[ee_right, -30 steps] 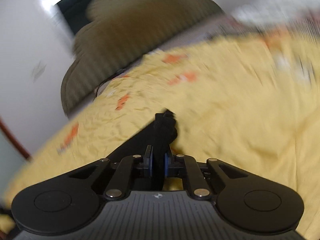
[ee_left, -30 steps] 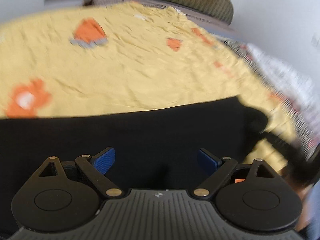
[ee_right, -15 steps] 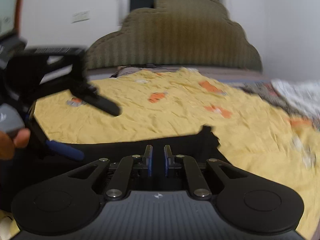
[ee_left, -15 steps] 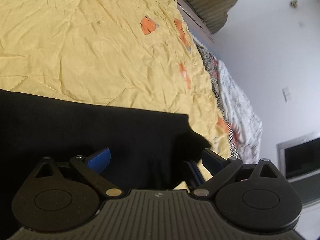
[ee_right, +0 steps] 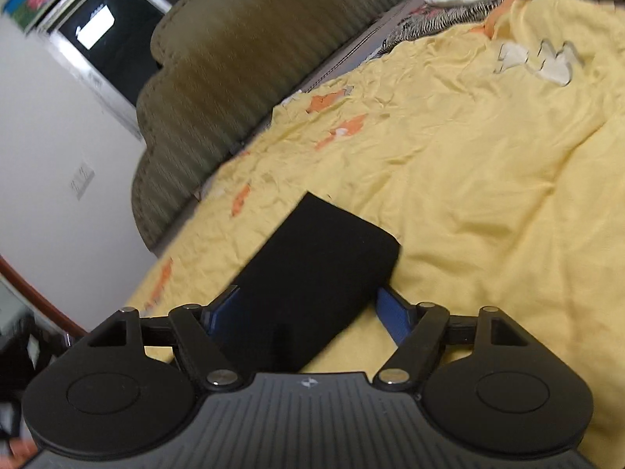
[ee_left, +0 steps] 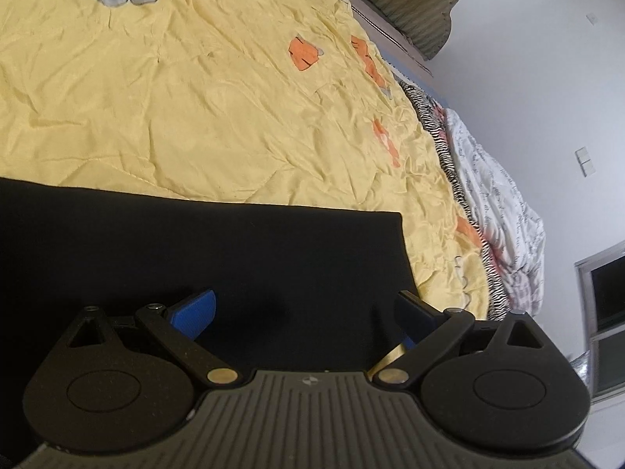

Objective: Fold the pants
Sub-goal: 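Grasp the folded trouser edge with the right gripper and lift it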

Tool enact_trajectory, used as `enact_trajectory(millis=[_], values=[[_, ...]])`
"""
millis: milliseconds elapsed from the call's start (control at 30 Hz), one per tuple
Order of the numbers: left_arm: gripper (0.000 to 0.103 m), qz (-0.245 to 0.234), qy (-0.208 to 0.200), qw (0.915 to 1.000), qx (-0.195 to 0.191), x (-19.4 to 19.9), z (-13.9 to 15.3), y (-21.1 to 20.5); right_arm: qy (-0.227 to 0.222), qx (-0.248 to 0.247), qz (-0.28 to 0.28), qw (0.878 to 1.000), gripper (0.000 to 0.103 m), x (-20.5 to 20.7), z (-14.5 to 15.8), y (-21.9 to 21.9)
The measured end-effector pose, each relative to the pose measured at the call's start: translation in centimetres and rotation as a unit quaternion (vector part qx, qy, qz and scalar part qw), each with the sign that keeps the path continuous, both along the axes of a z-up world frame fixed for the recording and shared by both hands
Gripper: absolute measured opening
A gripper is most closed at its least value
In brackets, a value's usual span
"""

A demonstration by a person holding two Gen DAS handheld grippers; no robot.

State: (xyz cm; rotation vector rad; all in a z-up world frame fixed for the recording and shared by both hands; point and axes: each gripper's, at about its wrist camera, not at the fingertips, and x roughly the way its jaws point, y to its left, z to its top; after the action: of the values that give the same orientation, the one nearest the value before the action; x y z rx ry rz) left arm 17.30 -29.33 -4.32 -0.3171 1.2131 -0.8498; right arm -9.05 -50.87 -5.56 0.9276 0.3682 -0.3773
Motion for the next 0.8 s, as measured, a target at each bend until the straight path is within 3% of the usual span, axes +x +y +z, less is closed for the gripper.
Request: enact_trajectory(millis=[33,100,133,167,233,267,333,367,467,567,800], values=[[0.100,-0.001,-0.003,1.0000,0.002,-0.1,0.1,0.0,-0.011,0.014,-0.001,1.000,0.071,0.5,-0.2,-0.4],[0.100,0.001,-0.002,1.0000,0.000,0.0,0.1,0.0,-0.018,0.036,-0.011,0.999,0.047,1.5,-0.5,-1.3],[0.100,0.003,0.000,1.0000,-0.003,0.1,0.2,0.0,-0.013,0.055,-0.018,0.998,0.022,2.0,-1.0,-1.8],[0.100,0.005,0.003,0.9999,-0.009,0.2,0.2,0.1,-0.012,0.074,-0.023,0.997,0.011,2.4,-1.6,-2.3],[0.100,0.007,0.014,0.9996,-0.024,0.4,0.4,0.6,-0.014,0.080,-0.020,0.997,0.008,2.7,-1.9,-2.5],[0.100,0.008,0.021,0.9992,-0.033,0.6,0.4,0.8,-0.006,0.054,-0.014,0.998,0.007,2.9,-1.4,-2.1],[0.100,0.000,0.038,0.9978,-0.055,0.9,0.6,0.9,0.023,-0.045,0.010,0.999,0.007,3.4,0.6,-0.3],[0.100,-0.005,0.050,0.9964,-0.068,1.1,0.6,0.8,0.040,-0.110,0.026,0.993,0.007,3.8,1.8,1.2],[0.100,-0.016,0.089,0.9900,-0.108,1.4,0.6,0.2,0.065,-0.263,0.075,0.960,0.007,4.7,4.7,5.7],[0.100,-0.018,0.095,0.9862,-0.134,1.3,1.0,-0.3,0.079,-0.378,0.114,0.915,0.007,5.4,6.4,10.1],[0.100,-0.010,0.070,0.9867,-0.147,2.0,2.3,-0.8,0.082,-0.512,0.196,0.832,0.007,6.1,6.9,17.2]])
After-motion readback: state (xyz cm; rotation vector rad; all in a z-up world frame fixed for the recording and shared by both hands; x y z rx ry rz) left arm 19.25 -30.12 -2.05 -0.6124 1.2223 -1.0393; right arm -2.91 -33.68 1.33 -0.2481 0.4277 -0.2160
